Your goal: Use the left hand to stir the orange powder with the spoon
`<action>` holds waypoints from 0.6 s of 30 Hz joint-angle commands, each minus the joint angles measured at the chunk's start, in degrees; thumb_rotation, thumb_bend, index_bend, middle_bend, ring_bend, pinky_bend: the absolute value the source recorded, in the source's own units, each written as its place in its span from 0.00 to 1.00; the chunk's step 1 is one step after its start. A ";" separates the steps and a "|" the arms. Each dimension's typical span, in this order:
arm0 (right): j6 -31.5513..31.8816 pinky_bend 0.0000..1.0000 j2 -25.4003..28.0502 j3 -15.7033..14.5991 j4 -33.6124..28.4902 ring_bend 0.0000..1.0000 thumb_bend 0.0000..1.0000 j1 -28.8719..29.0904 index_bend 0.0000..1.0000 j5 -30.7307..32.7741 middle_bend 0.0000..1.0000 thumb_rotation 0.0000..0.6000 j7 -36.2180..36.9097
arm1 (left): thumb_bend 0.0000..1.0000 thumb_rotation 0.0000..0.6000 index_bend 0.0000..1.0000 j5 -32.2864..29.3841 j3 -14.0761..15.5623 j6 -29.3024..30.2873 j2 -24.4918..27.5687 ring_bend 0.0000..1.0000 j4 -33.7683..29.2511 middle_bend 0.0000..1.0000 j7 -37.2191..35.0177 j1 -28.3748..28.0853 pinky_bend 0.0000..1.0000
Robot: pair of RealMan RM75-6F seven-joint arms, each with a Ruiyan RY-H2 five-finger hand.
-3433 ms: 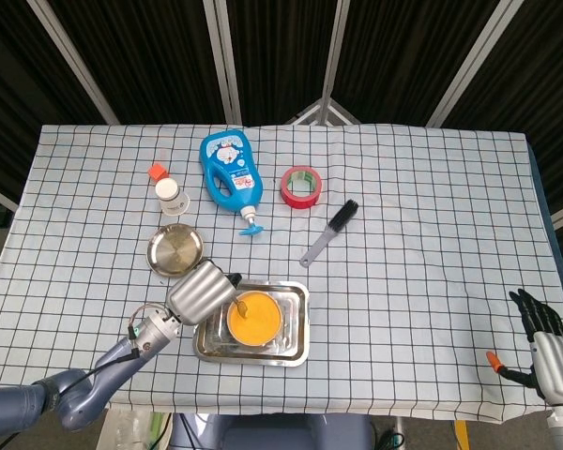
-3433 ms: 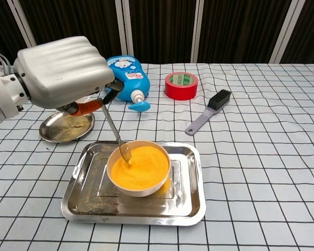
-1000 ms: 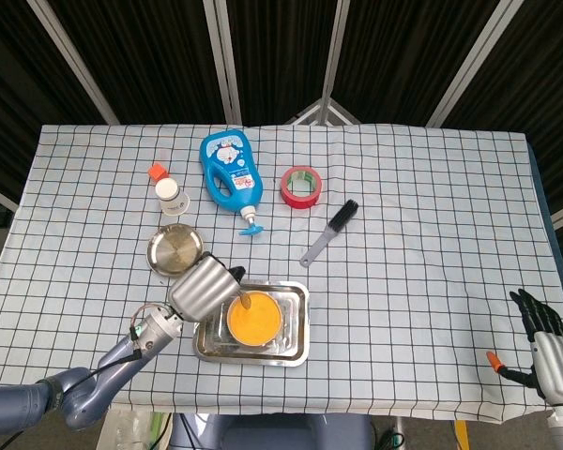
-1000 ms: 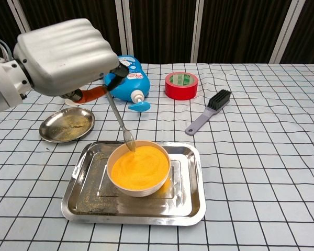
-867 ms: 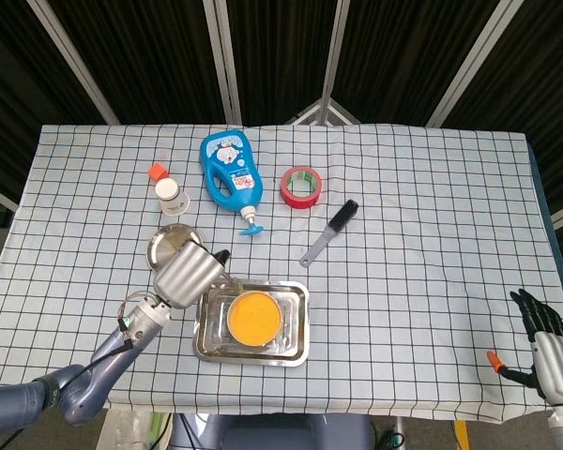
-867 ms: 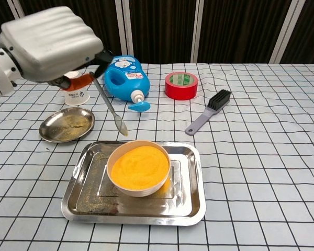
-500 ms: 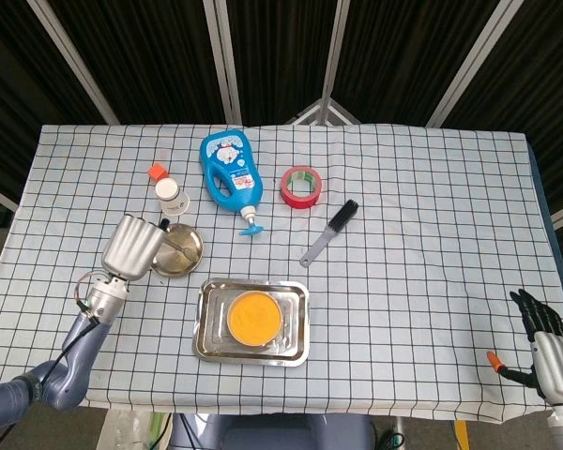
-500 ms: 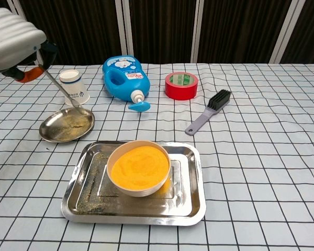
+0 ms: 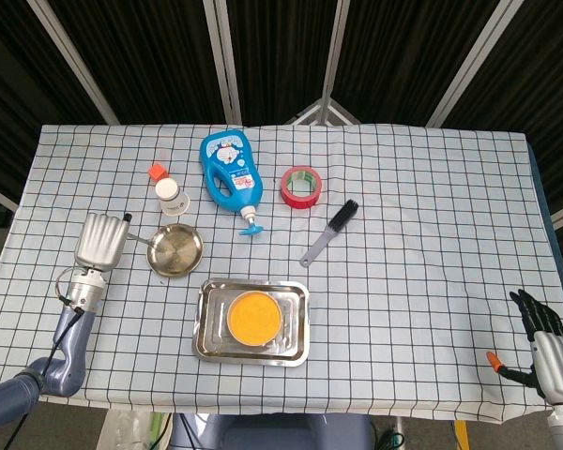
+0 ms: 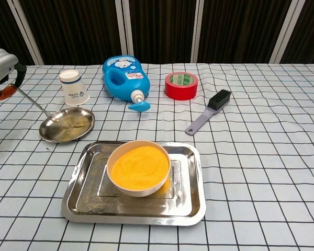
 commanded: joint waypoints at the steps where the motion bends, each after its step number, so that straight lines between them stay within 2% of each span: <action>1: 0.10 0.00 0.03 0.00 0.06 0.00 0.31 0.00 0.00 -0.11 0.00 1.00 -0.12 | 0.65 1.00 0.77 -0.32 0.13 -0.96 -2.03 0.93 1.88 0.97 -1.38 -0.41 0.97; 9: 0.20 0.00 -0.01 -0.04 -0.01 0.00 0.31 -0.07 0.00 -0.20 0.00 1.00 -0.04 | 0.61 1.00 0.75 1.69 0.77 0.52 -4.87 0.93 4.89 0.95 -3.79 -0.69 0.97; 11: 0.19 0.00 0.01 -0.05 -0.01 0.00 0.31 -0.08 0.00 -0.20 0.00 1.00 0.00 | 0.57 1.00 0.73 1.83 0.88 0.49 -4.98 0.92 5.17 0.94 -4.21 -0.64 0.97; 18: 0.38 0.00 0.06 -0.03 -0.02 0.00 0.31 -0.16 0.00 -0.29 0.00 1.00 0.10 | 0.28 1.00 0.59 2.41 1.07 0.75 -3.07 0.91 3.96 0.89 -5.47 -0.11 0.97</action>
